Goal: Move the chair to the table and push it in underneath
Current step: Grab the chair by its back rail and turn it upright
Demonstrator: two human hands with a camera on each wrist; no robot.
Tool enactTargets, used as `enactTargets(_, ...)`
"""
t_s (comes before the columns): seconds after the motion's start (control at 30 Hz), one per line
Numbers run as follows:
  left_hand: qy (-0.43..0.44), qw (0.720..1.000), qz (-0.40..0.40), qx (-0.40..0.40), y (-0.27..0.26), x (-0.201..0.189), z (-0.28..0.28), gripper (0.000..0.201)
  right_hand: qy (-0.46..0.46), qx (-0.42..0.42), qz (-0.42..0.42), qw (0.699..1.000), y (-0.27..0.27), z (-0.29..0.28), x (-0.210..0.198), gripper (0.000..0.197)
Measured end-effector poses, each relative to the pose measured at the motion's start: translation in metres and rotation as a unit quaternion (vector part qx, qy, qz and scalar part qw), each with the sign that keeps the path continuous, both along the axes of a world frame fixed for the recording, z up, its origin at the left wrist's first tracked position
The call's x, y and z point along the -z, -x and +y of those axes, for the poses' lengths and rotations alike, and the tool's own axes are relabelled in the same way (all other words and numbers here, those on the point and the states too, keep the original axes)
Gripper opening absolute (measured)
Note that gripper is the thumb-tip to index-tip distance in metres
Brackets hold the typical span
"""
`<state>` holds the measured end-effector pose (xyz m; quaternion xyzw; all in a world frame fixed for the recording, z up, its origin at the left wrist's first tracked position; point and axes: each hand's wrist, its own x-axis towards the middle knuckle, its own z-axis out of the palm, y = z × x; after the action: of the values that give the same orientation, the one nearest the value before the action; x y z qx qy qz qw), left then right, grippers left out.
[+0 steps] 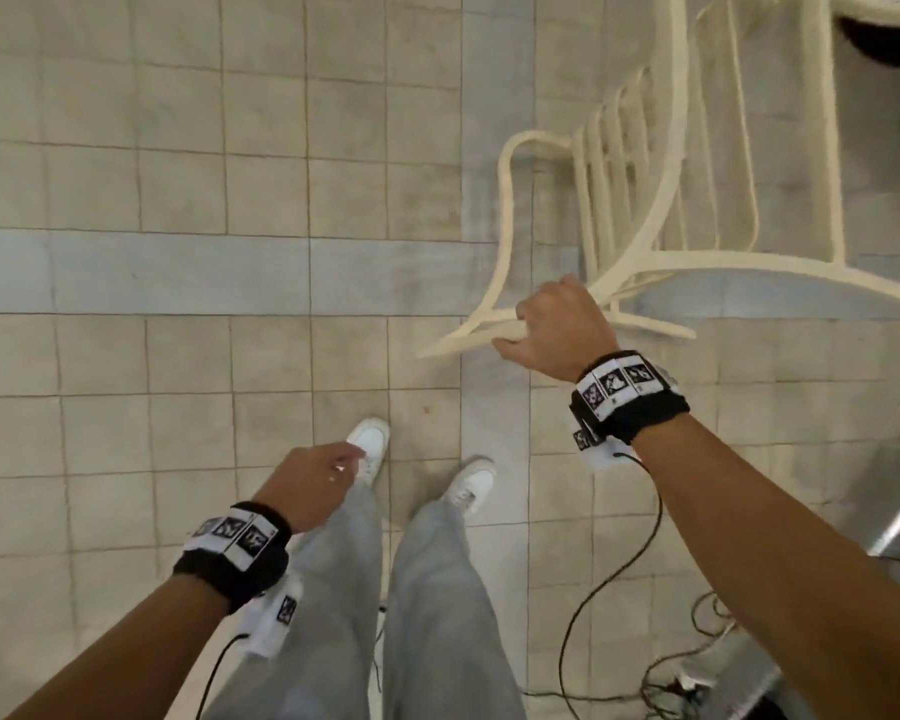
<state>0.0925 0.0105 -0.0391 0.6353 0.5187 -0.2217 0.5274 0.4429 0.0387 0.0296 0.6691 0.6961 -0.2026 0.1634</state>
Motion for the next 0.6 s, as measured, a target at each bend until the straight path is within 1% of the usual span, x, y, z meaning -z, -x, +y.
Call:
enactTargets(0.03, -0.011, 1.0, -0.009, 0.0, -0.009, -0.006, 0.007, 0.031, -0.029, 0.0, 0.019, 0.999, -0.005, 0.001, -0.011, 0.054)
enactTargets(0.1, -0.034, 0.999, -0.024, 0.004, -0.024, -0.015, 0.02, 0.045, -0.106, 0.015, 0.065, 0.992, -0.011, -0.008, -0.035, 0.056)
enactTargets(0.2, -0.069, 0.997, -0.027, 0.034, -0.043, -0.025, 0.037, 0.072, -0.138, 0.055, 0.138, 0.979, -0.003, -0.031, -0.086, 0.051)
enactTargets(0.27, -0.088, 0.994, -0.027, 0.055, -0.056, -0.029, 0.051, 0.082, -0.17, 0.086, 0.181, 0.965, -0.001, -0.042, -0.117, 0.049)
enactTargets(0.3, -0.097, 0.993, -0.03, 0.06, -0.061, -0.032, 0.06, 0.082, -0.187, 0.104, 0.197, 0.957, 0.0, -0.046, -0.133, 0.047)
enactTargets(0.33, -0.107, 0.991, -0.042, 0.065, -0.064, -0.034, 0.068, 0.078, -0.204, 0.122, 0.213, 0.948, 0.0, -0.051, -0.148, 0.046)
enactTargets(0.43, -0.15, 0.981, -0.075, 0.097, -0.064, -0.045, 0.091, 0.053, -0.215, 0.173, 0.26, 0.925, -0.001, -0.069, -0.184, 0.047)
enactTargets(0.53, -0.244, 0.952, -0.12, 0.144, -0.066, -0.07, 0.105, 0.046, -0.216, 0.228, 0.284, 0.906, -0.013, -0.095, -0.199, 0.045)
enactTargets(0.6, -0.287, 0.928, -0.138, 0.19, -0.079, -0.092, 0.115, 0.045, -0.223, 0.271, 0.295, 0.888, -0.027, -0.118, -0.207, 0.041)
